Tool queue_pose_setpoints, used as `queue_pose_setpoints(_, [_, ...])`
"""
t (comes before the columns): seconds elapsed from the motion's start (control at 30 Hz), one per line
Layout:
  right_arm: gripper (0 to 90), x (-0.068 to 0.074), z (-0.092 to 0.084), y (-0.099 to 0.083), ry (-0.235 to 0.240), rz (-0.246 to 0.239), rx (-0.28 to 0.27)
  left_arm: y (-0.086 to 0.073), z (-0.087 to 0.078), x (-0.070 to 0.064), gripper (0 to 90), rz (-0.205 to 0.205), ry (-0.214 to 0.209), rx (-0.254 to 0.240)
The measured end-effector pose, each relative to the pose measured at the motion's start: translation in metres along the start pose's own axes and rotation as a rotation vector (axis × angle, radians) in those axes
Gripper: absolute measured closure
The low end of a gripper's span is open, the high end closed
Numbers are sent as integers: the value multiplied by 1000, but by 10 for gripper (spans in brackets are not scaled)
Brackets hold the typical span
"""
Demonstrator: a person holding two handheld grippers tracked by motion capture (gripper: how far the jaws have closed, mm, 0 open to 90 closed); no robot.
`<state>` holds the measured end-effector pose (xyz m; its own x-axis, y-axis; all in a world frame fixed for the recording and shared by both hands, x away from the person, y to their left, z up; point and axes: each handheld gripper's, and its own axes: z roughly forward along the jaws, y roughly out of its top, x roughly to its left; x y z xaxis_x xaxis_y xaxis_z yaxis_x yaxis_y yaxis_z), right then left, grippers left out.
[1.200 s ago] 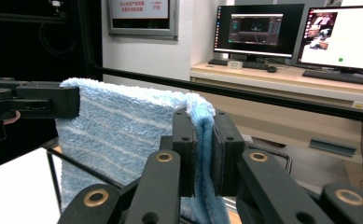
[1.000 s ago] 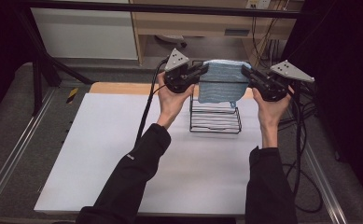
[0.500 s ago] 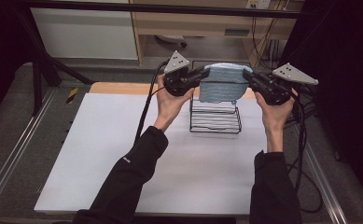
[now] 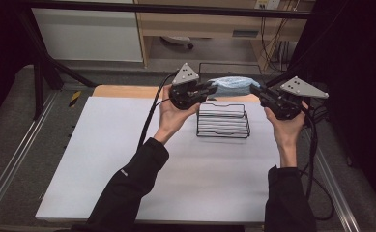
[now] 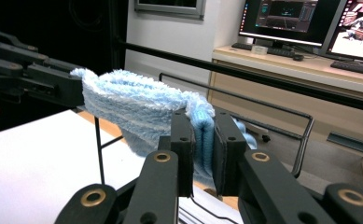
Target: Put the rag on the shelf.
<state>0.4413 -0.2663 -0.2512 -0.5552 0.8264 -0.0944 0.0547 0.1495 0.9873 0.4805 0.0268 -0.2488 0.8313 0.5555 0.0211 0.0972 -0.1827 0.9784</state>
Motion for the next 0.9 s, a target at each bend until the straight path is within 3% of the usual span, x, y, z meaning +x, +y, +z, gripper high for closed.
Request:
queue_pose_setpoints(0.23, [814,-2,0,-6,20,6,-2,16,-12,4,711,-73,-16,15])
queue_pose_setpoints(0.37, [814,-4,0,-10,33,18,-14,26,-18,9,721,-122,-4,2])
queue_pose_setpoints(0.47, [813,-4,0,-12,43,11,-14,34,-18,12,777,-166,8,5])
queue_pose_setpoints(0.57, [812,-5,0,-14,51,5,-12,36,-12,14,837,-167,19,50])
queue_pose_setpoints(0.63, [811,-5,0,-14,55,3,-14,34,-6,14,868,-174,-1,93])
queue_pose_setpoints(0.77, [804,-5,-2,-14,56,-7,-9,25,-2,9,896,-151,-36,138])
queue_pose_setpoints(0.9, [776,-4,-2,-14,57,-3,2,17,1,6,898,-123,-43,177])
